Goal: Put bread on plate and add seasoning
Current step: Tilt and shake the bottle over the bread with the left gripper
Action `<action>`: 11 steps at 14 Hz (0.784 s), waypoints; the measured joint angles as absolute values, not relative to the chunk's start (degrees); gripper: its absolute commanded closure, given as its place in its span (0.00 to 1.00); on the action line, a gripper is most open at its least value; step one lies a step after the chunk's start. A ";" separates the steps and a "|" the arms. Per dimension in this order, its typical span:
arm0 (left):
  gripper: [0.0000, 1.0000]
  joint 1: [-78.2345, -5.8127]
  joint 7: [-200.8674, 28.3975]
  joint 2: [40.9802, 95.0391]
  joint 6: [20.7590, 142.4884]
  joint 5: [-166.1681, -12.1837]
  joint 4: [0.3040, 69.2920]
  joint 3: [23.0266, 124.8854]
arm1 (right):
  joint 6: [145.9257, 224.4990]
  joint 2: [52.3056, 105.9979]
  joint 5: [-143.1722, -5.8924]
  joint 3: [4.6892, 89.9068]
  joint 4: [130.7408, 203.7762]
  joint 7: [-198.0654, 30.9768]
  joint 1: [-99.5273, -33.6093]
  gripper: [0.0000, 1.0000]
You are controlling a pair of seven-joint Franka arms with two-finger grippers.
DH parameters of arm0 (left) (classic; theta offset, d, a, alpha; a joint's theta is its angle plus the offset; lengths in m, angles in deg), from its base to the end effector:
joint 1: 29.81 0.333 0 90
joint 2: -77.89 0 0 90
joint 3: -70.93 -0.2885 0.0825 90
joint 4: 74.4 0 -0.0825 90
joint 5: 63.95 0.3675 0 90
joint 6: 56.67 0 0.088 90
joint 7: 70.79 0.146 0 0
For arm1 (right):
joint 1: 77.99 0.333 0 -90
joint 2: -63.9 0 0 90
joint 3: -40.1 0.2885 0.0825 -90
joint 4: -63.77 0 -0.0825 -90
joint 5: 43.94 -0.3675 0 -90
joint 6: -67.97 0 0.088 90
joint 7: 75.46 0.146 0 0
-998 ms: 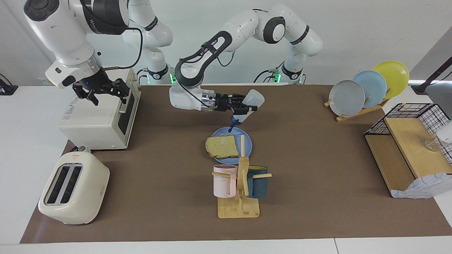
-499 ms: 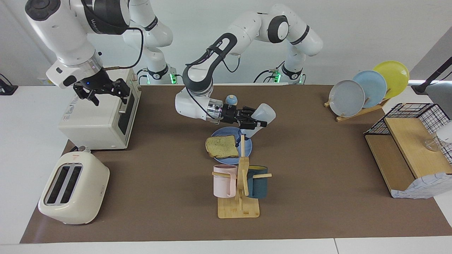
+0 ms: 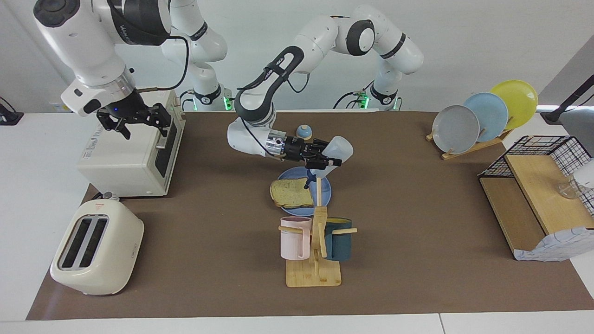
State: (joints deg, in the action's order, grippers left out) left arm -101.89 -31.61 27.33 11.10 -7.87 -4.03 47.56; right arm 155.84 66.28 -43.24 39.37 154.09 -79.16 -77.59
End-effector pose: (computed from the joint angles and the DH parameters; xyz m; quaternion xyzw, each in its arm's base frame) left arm 0.4633 -0.4261 0.3121 -0.5036 0.5088 0.2835 0.6381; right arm 0.5408 -0.0048 0.5300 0.9987 0.0294 -0.0423 0.0049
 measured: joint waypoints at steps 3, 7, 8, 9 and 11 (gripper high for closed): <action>1.00 -98.06 -31.60 26.83 14.15 -6.08 -2.62 47.43 | 155.84 66.28 -43.24 39.37 154.09 -79.15 -77.59 0.00; 1.00 -97.83 -31.60 26.55 14.71 -6.05 -2.67 47.68 | 155.85 66.28 -43.24 39.37 154.09 -79.15 -77.59 0.00; 1.00 -99.46 -31.60 26.55 14.41 -6.45 -2.67 47.74 | 155.85 66.28 -43.24 39.37 154.09 -79.15 -77.59 0.00; 1.00 -101.34 -31.60 26.55 13.77 -6.98 -2.67 47.79 | 155.85 66.28 -43.24 39.37 154.09 -79.15 -77.59 0.00; 1.00 -104.94 -31.60 26.55 12.06 -7.67 -2.70 47.83 | 155.85 66.28 -43.24 39.37 154.09 -79.15 -77.59 0.00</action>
State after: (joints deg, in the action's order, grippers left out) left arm -104.94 -31.60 26.55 12.06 -7.67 -2.70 47.83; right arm 155.85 66.28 -43.24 39.37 154.09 -79.15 -77.59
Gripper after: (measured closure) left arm 0.551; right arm 0.000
